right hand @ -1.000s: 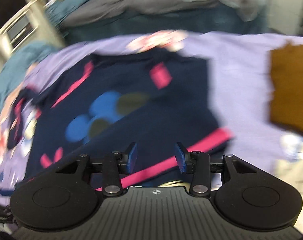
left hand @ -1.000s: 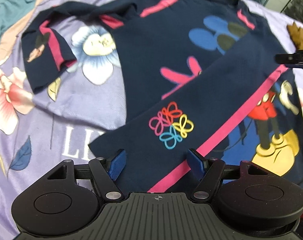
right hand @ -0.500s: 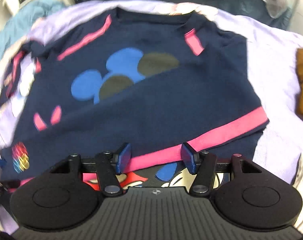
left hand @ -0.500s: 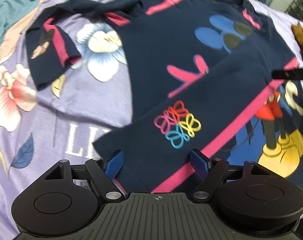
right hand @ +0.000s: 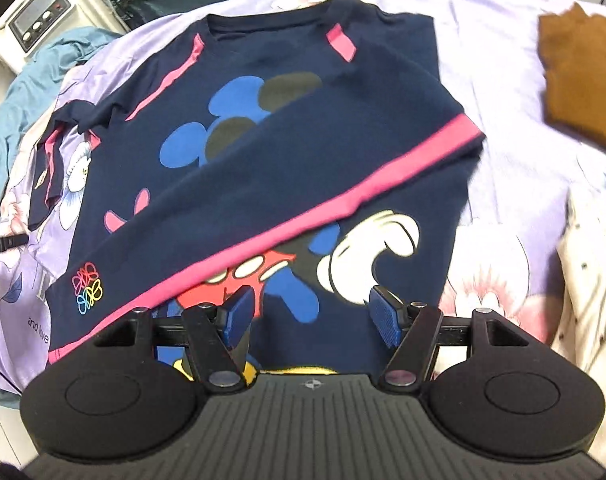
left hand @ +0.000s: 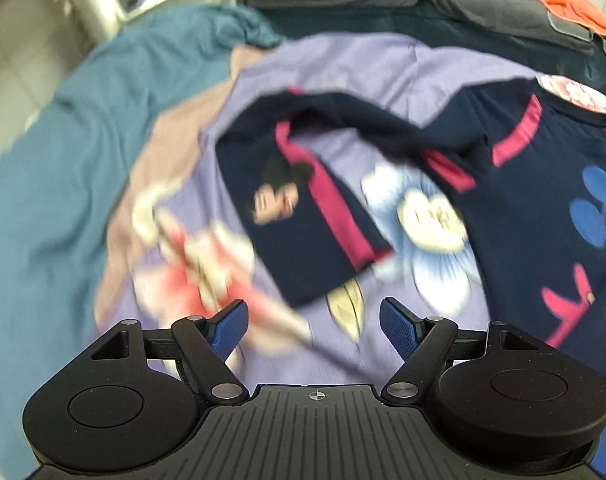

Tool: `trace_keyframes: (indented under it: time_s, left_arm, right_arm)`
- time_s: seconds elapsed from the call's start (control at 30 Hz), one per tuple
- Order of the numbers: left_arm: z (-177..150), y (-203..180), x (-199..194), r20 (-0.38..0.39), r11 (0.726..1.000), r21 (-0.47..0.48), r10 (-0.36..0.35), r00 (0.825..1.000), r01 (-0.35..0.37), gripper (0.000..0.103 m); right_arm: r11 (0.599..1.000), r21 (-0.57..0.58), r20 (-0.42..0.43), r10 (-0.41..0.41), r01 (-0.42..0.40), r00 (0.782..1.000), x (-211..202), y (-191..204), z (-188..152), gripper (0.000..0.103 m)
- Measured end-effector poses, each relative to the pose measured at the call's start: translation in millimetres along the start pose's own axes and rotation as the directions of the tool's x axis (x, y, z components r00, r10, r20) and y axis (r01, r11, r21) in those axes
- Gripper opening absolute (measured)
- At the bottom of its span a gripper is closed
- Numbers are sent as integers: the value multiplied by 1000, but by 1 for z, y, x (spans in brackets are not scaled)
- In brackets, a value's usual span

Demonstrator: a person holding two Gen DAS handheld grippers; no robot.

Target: Fold small clothes

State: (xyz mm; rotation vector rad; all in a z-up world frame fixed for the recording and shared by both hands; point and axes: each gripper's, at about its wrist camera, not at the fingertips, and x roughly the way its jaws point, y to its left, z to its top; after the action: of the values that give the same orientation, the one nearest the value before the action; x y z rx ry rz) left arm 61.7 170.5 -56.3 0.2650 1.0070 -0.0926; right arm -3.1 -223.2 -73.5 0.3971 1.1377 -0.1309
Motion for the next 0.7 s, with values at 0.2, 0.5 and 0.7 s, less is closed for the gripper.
trace_keyframes:
  time_s: [0.2,0.5,0.7]
  left_arm:
    - [28,27,37,-42,977,-205,-73,996,63,90]
    - [14,27,66,-128,965,-262,-20,992,-14,91]
    - [22,28,56,-100,965,-260,-73,992,44,49]
  right_arm:
    - [1000,9,-8,-2,2,1000,-2,10,-3,71]
    - [1000,-3,-40,-3,3,999,0,27,-10,72]
    - [999,35,-73,-1,4,997,7,26,-14,72]
